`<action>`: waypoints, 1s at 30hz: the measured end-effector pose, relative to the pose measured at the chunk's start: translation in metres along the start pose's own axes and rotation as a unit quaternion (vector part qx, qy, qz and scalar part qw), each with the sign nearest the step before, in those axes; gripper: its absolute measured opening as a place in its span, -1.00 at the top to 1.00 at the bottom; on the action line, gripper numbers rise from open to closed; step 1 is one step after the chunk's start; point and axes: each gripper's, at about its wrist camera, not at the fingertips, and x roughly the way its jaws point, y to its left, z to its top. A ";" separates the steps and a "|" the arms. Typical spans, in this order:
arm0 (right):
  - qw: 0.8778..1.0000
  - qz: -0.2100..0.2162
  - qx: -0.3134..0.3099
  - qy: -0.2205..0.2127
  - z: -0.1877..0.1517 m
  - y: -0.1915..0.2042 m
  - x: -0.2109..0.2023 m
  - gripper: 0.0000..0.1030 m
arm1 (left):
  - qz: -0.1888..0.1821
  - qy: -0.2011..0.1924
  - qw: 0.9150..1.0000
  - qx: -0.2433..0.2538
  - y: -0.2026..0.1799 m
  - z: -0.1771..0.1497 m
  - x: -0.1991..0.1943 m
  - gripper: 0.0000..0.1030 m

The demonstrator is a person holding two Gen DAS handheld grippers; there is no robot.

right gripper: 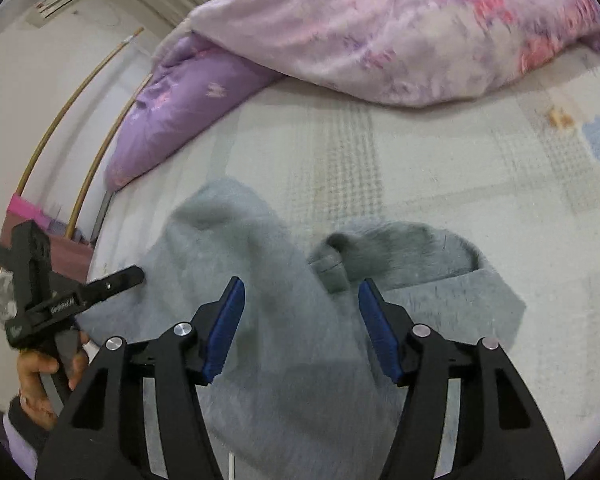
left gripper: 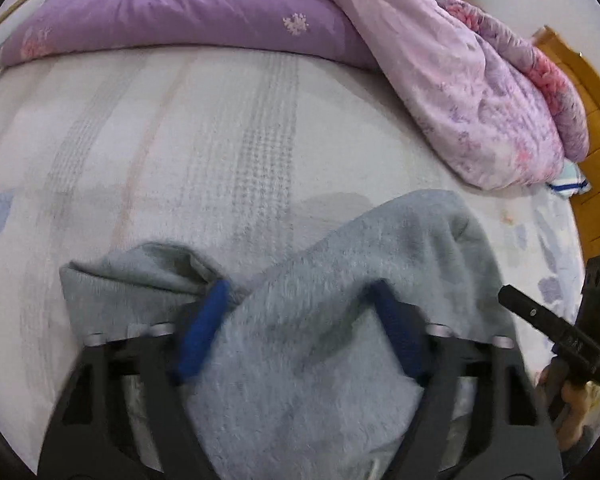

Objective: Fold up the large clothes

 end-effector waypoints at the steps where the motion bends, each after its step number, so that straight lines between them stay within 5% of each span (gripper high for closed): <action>1: 1.000 0.014 -0.004 0.002 -0.001 0.000 0.003 0.60 | 0.012 0.004 1.000 0.014 -0.001 -0.002 0.002 0.63; 3: 1.000 0.020 -0.015 -0.012 -0.004 0.004 -0.001 0.89 | 0.013 -0.019 0.999 0.028 0.000 -0.009 -0.005 0.80; 9: 0.989 0.053 -0.092 -0.099 -0.026 0.043 -0.061 0.90 | -0.044 -0.105 0.991 0.063 -0.002 -0.038 -0.064 0.87; 14: 0.978 0.074 -0.151 -0.120 -0.062 0.067 -0.101 0.90 | -0.083 -0.150 0.983 0.062 0.013 -0.090 -0.116 0.87; 19: 0.968 0.061 -0.223 -0.098 -0.131 0.078 -0.112 0.84 | -0.105 -0.142 0.984 0.038 0.031 -0.159 -0.133 0.86; 24: 0.979 0.056 -0.193 -0.021 -0.196 0.052 -0.097 0.82 | -0.118 -0.106 0.987 0.028 0.041 -0.223 -0.133 0.85; 28: 0.987 0.060 -0.152 -0.005 -0.216 0.035 -0.102 0.82 | -0.110 -0.115 0.987 0.036 0.036 -0.238 -0.148 0.80; 30: 0.989 0.073 -0.126 -0.030 -0.210 0.037 -0.114 0.82 | -0.111 -0.127 0.985 0.033 0.028 -0.230 -0.154 0.51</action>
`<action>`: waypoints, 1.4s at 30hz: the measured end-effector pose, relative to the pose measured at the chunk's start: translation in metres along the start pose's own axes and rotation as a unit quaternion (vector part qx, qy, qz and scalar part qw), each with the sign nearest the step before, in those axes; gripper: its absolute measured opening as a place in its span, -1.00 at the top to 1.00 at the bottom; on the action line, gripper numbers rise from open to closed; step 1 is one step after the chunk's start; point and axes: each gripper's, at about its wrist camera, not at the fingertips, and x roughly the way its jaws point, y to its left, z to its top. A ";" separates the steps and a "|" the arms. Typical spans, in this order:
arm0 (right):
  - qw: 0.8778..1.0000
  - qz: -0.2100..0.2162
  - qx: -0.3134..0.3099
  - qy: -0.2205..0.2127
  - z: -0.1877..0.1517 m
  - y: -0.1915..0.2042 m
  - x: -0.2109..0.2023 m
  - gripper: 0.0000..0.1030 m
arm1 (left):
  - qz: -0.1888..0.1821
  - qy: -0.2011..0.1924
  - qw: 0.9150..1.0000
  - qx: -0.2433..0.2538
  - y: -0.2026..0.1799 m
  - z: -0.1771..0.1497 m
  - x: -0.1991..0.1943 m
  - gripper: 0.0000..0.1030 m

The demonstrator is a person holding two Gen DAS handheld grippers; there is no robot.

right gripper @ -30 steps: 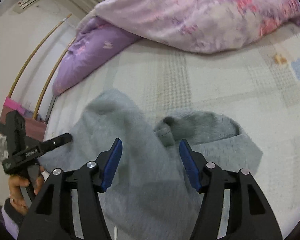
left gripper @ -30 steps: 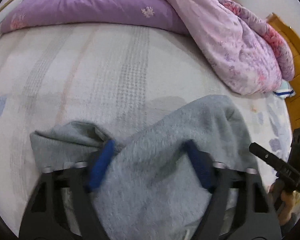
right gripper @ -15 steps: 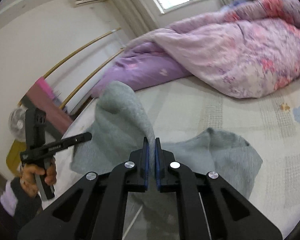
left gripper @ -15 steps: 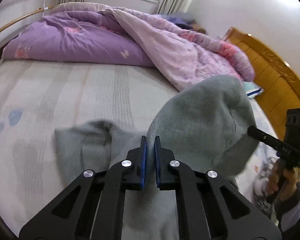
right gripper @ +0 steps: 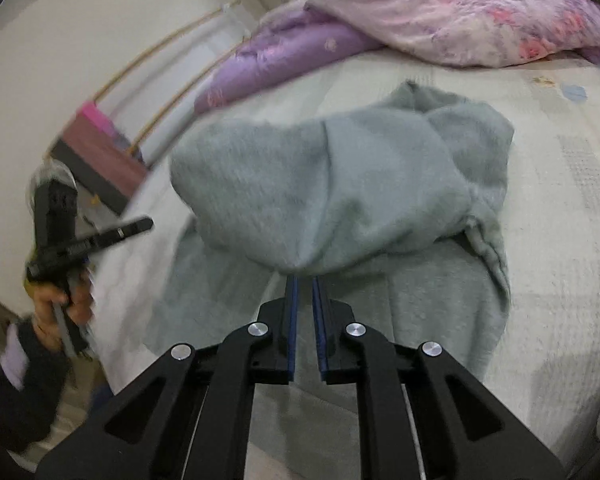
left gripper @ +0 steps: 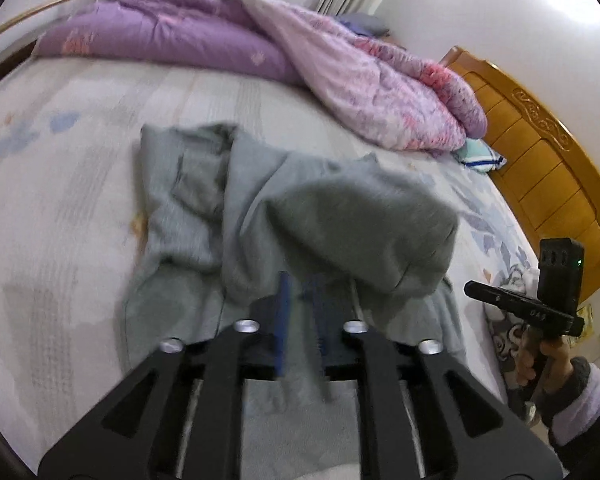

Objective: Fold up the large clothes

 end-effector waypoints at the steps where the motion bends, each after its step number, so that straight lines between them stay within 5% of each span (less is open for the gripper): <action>1: 1.000 -0.002 0.013 -0.012 0.008 0.000 -0.001 0.82 | -0.001 -0.011 1.000 -0.008 -0.006 0.009 0.000 0.36; 5: 0.996 0.004 0.066 -0.056 0.049 0.011 0.000 0.71 | -0.009 -0.042 0.999 -0.010 -0.033 0.045 0.013 0.05; 10: 0.993 0.016 0.112 -0.034 0.080 0.019 0.034 0.66 | -0.033 -0.004 0.999 -0.019 -0.059 0.063 0.055 0.02; 15: 0.992 0.004 0.105 0.071 0.044 0.022 0.085 0.66 | -0.004 0.080 0.996 -0.027 -0.045 0.012 0.086 0.02; 19: 0.981 -0.047 0.123 0.142 -0.013 0.003 0.121 0.80 | 0.020 0.137 0.988 -0.070 -0.011 -0.039 0.109 0.04; 24: 0.983 -0.035 0.131 0.124 -0.019 -0.003 0.113 0.80 | 0.004 0.138 0.984 -0.110 0.004 -0.055 0.109 0.00; 32: 0.991 -0.093 0.094 0.022 0.040 -0.003 0.048 0.71 | -0.019 0.117 0.990 -0.081 0.002 -0.028 0.071 -0.26; 35: 0.983 -0.133 0.112 0.050 0.032 -0.037 0.060 0.72 | -0.032 0.104 0.990 -0.089 0.008 -0.013 0.059 -0.30; 38: 0.979 -0.131 0.120 0.099 0.018 -0.054 0.086 0.81 | -0.030 0.076 0.990 -0.114 0.023 0.009 0.051 -0.33; 42: 0.981 -0.109 0.124 0.104 0.030 -0.048 0.076 0.70 | -0.017 0.059 0.990 -0.124 0.035 0.041 0.057 -0.41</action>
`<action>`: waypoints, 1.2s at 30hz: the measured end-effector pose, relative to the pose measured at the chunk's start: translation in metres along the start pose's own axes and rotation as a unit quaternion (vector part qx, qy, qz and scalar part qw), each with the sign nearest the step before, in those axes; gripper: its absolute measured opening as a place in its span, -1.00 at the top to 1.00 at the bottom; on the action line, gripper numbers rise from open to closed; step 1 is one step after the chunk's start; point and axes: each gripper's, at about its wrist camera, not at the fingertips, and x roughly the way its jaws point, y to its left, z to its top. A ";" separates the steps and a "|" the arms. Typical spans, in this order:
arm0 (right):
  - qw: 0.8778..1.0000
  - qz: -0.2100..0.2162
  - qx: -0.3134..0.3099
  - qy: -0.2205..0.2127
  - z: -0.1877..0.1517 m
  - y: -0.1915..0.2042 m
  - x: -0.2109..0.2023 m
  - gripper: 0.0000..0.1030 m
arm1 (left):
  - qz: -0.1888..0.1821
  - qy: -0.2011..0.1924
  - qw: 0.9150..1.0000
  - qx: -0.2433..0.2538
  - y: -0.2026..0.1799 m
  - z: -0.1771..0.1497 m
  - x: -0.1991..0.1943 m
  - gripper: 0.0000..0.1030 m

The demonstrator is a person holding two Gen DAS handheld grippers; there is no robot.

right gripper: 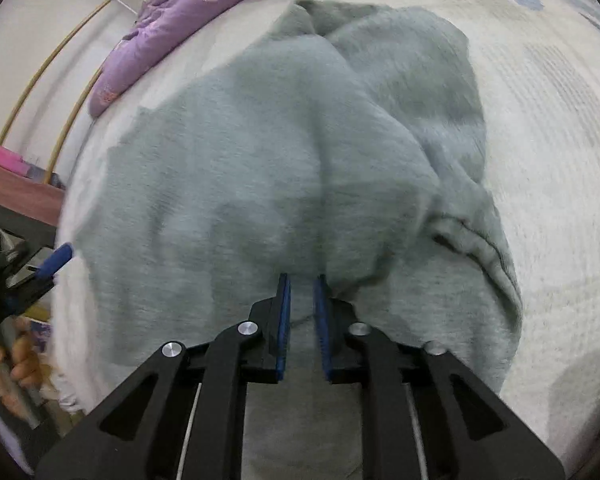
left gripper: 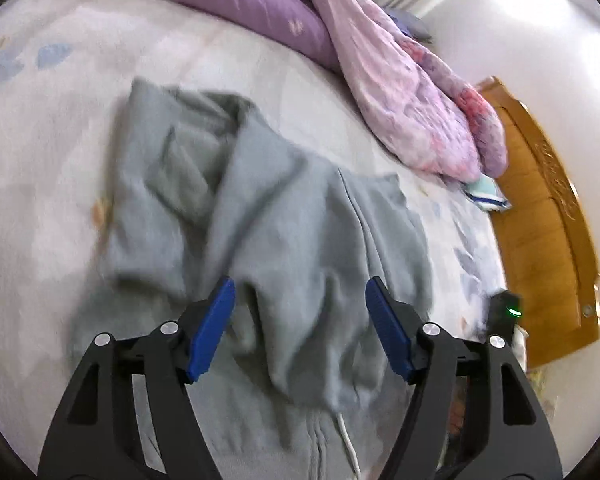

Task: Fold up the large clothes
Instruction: 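Open both grippers, then regrasp the folded hoodie edge with both grippers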

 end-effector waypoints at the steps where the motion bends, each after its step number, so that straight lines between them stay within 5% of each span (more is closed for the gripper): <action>1: 1.000 0.014 -0.001 -0.010 0.010 0.006 -0.008 0.70 | 0.010 -0.007 1.000 0.004 -0.001 0.012 0.004 -0.46; 2: 1.000 0.021 -0.005 -0.023 0.020 0.009 -0.014 0.62 | 0.017 -0.010 1.000 0.006 0.000 0.021 0.008 -0.46; 4: 0.998 0.022 -0.008 -0.050 0.043 0.015 -0.028 0.04 | 0.025 -0.014 1.000 -0.006 0.004 0.044 0.021 -0.46; 10: 0.997 0.004 0.037 -0.066 0.127 0.008 -0.010 0.01 | 0.045 -0.008 0.997 -0.062 0.019 0.100 0.068 -0.46; 15: 0.990 0.053 0.116 -0.056 0.179 -0.009 0.025 0.00 | 0.095 0.012 0.994 -0.049 0.022 0.134 0.107 -0.47; 26: 0.991 -0.014 0.133 -0.024 0.198 -0.018 0.072 -0.08 | 0.147 0.048 0.987 -0.032 0.028 0.151 0.162 -0.54; 28: 0.990 -0.025 0.132 -0.035 0.196 -0.021 0.070 0.36 | 0.167 0.043 0.985 -0.032 0.030 0.151 0.163 -0.07; 31: 0.991 0.000 0.127 -0.046 0.189 -0.026 0.064 0.66 | 0.185 0.039 0.982 -0.021 0.033 0.149 0.158 0.62; 36: 0.992 0.020 0.092 -0.088 0.171 -0.004 0.027 0.74 | 0.157 -0.015 0.987 -0.011 0.013 0.137 0.113 0.74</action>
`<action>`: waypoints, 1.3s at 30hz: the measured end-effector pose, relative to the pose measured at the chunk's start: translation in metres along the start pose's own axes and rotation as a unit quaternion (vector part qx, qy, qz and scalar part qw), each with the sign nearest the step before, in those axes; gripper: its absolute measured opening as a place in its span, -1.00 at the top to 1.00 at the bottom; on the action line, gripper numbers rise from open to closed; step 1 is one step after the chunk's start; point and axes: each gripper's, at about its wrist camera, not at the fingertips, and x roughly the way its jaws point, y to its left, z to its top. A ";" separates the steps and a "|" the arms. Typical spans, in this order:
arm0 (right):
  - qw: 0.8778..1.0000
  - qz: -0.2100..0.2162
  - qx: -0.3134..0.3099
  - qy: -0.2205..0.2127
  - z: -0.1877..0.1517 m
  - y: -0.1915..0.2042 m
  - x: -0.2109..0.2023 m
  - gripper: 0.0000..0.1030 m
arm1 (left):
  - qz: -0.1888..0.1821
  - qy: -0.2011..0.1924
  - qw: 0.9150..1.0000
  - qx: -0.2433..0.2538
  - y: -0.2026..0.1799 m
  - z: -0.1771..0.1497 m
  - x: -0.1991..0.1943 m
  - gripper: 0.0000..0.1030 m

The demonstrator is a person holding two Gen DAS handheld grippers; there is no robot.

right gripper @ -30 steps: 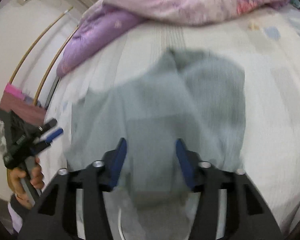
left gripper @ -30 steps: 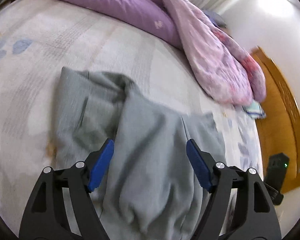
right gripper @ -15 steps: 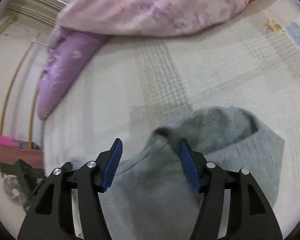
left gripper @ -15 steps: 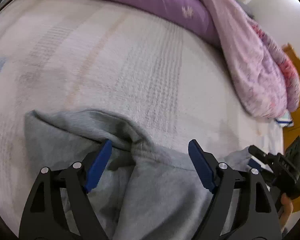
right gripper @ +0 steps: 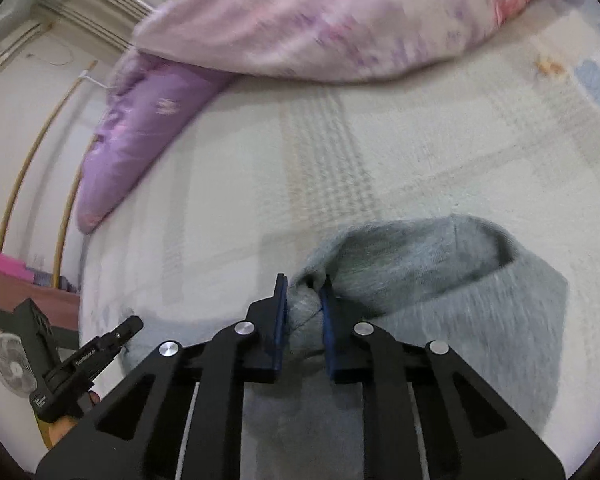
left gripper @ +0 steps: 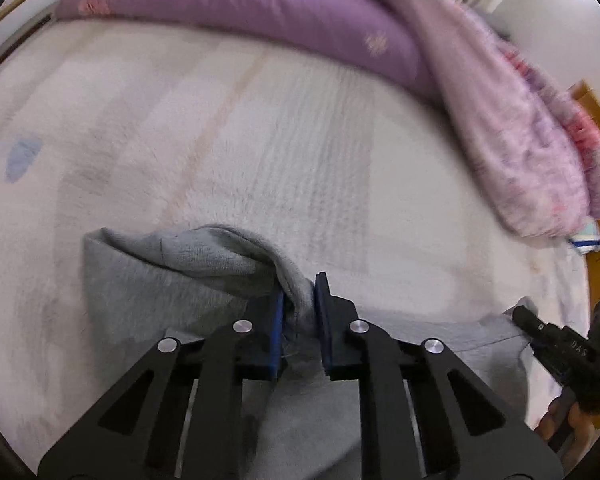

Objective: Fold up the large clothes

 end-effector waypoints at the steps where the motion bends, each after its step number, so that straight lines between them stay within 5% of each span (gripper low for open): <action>1: 1.000 0.007 -0.007 -0.008 -0.004 0.004 -0.013 0.75 | -0.020 -0.012 1.000 -0.004 0.001 -0.004 -0.018 0.74; 9: 0.995 0.078 -0.032 -0.056 -0.063 0.031 -0.121 0.76 | -0.100 -0.071 0.992 0.014 0.009 -0.070 -0.155 0.87; 17: 0.993 0.098 -0.034 -0.061 -0.160 0.038 -0.184 0.77 | -0.110 -0.084 0.990 0.005 0.024 -0.178 -0.229 0.88; 28: 0.995 0.091 0.023 -0.043 -0.294 -0.018 -0.196 0.79 | -0.105 -0.036 0.993 -0.051 0.076 -0.321 -0.222 0.88; 39: 0.995 0.069 0.068 -0.016 -0.359 -0.065 -0.170 0.79 | -0.079 0.015 0.994 -0.079 0.100 -0.376 -0.193 0.89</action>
